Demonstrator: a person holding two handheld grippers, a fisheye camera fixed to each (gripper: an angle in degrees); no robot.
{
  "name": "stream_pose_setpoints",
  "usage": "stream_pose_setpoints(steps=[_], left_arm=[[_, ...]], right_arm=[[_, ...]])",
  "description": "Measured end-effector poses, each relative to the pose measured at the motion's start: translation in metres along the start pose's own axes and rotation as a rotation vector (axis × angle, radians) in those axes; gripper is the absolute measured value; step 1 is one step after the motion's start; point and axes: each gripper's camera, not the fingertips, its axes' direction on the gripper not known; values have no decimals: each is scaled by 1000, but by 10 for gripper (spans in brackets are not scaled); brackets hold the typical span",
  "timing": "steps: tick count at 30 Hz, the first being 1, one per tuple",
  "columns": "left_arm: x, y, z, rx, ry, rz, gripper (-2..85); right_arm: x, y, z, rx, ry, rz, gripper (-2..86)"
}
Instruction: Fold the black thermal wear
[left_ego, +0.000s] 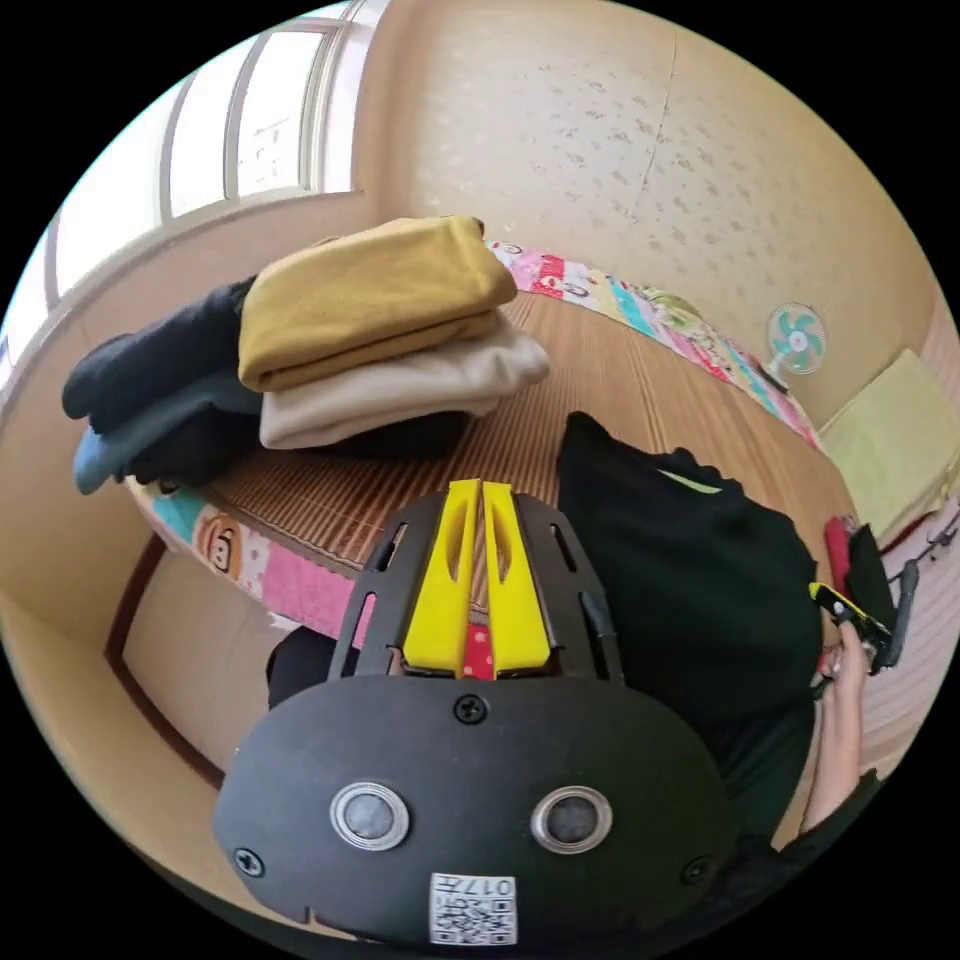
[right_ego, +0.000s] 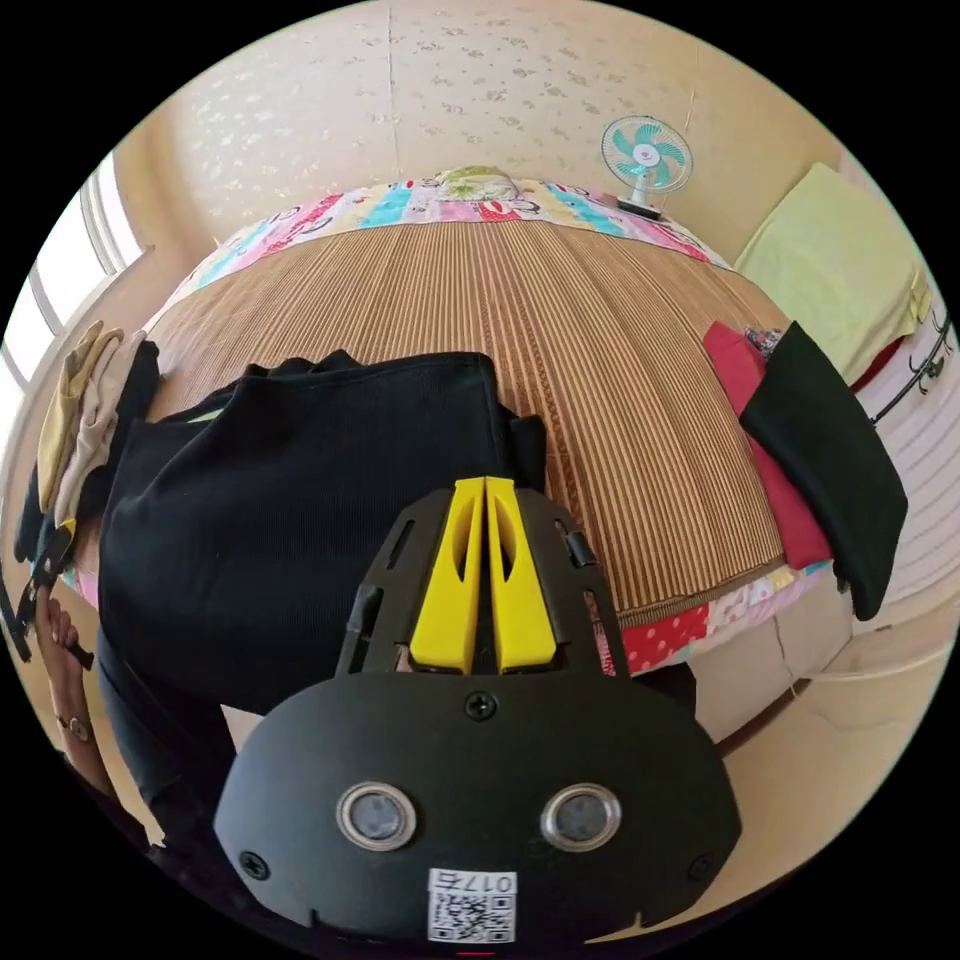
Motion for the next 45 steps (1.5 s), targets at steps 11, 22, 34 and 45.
stream_pose_setpoints(steps=[11,22,34,45], left_arm=[[-94,143,59,-325,462,-355,152],[58,40,7,-113,727,117,51],[286,172,107,-496,869,676,71],[60,104,78,-308,489,189,179]], right_arm=[[-192,15,26,-72,-472,-434,3],[-98,35,-34,90,-460,-311,3],[177,87,-101,138,-374,178,6],[275,93,-109,204,-769,336,55]])
